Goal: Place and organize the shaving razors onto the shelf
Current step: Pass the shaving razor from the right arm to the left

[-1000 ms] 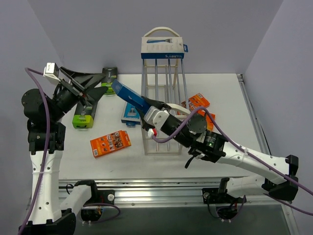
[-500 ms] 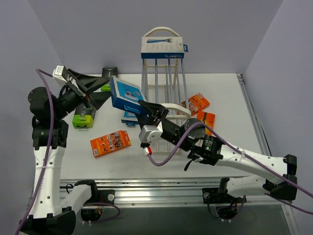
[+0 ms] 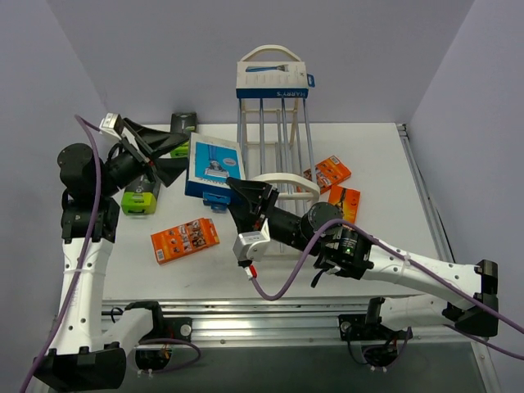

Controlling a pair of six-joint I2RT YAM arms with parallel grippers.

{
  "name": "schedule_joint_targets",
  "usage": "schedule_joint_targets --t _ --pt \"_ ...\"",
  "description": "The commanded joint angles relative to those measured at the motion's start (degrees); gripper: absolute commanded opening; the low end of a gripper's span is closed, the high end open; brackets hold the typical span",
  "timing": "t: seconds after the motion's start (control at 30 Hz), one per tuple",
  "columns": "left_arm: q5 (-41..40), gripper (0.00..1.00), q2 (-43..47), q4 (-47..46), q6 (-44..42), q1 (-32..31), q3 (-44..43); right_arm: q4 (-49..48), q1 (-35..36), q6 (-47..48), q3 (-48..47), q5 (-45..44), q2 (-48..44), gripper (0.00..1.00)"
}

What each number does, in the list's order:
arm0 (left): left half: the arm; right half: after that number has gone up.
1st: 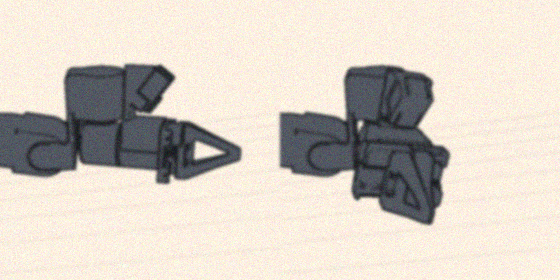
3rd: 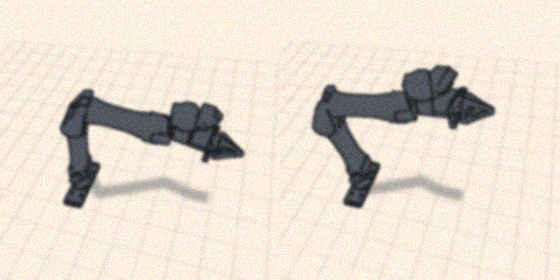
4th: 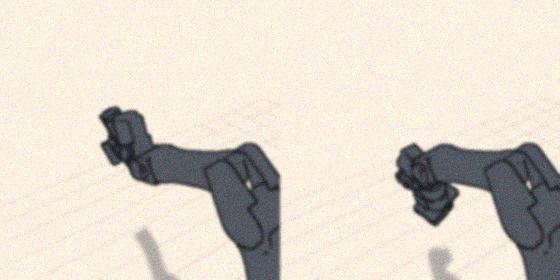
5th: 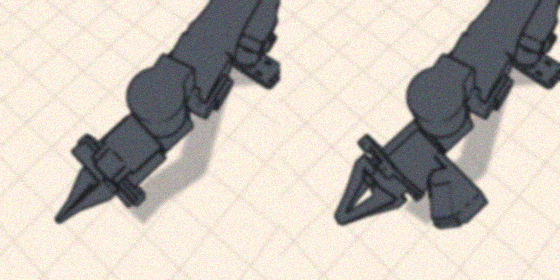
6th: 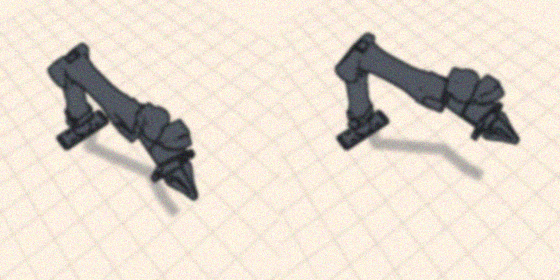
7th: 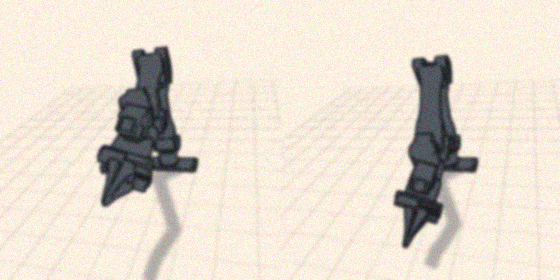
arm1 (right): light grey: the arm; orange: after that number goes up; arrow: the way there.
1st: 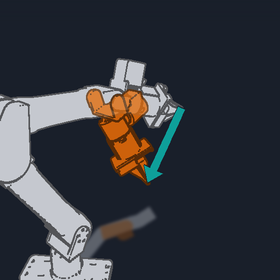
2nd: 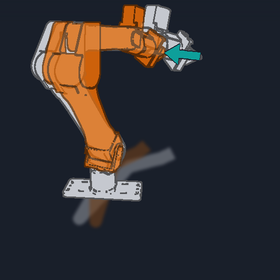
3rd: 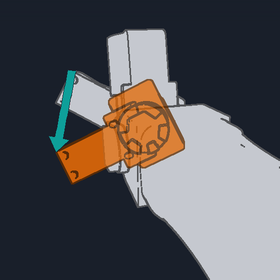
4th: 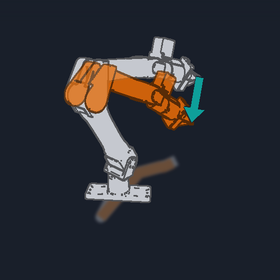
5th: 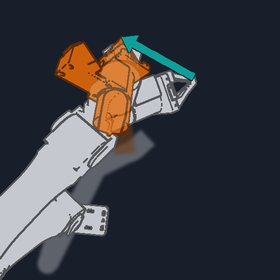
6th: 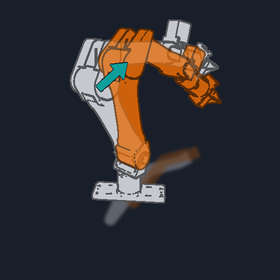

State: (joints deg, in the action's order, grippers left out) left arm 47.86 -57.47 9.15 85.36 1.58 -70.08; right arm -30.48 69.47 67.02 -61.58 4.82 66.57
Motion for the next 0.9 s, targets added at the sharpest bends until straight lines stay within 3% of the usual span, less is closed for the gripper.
schedule_joint_targets --t 0.0,0.3,0.37,0.43,0.53,0.63,0.67,0.83,0.87 --pt "1.3 0.94 0.1 -4.2 -0.2 -0.8 -0.7 -4.3 0.8 3.3 -1.3 3.9 -1.7 0.00" --pt "1.5 0.94 1.1 -7.6 -0.8 -1.0 3.8 -3.2 0.8 4.9 -2.8 5.1 -1.0 0.00" --pt "2.1 1.00 1.0 -9.4 0.0 -1.0 5.0 -4.1 0.8 4.9 -2.6 5.2 -1.0 0.00" --pt "2.4 0.86 1.0 -11.9 0.9 -1.0 6.3 -4.7 0.8 4.9 -2.6 5.5 -0.9 0.00" --pt "2.9 0.77 0.8 -12.5 0.6 -1.0 6.7 -5.4 0.8 5.0 -2.5 5.3 -0.5 0.00" --pt "3.4 0.55 0.6 -12.4 -0.2 -2.8 7.0 -5.6 0.8 5.0 -2.7 5.3 -0.1 0.00" --pt "3.6 0.43 0.7 -12.2 -0.3 -2.8 7.0 -5.6 0.8 5.1 -2.7 5.3 0.0 0.00" --pt "3.8 0.14 0.5 -12.9 0.0 -2.8 7.9 -7.3 1.1 4.5 -1.7 4.3 0.2 0.00" --pt "3.8 0.04 0.6 -14.1 0.5 -2.8 8.6 -7.8 1.1 4.1 -1.4 3.5 0.2 0.02"
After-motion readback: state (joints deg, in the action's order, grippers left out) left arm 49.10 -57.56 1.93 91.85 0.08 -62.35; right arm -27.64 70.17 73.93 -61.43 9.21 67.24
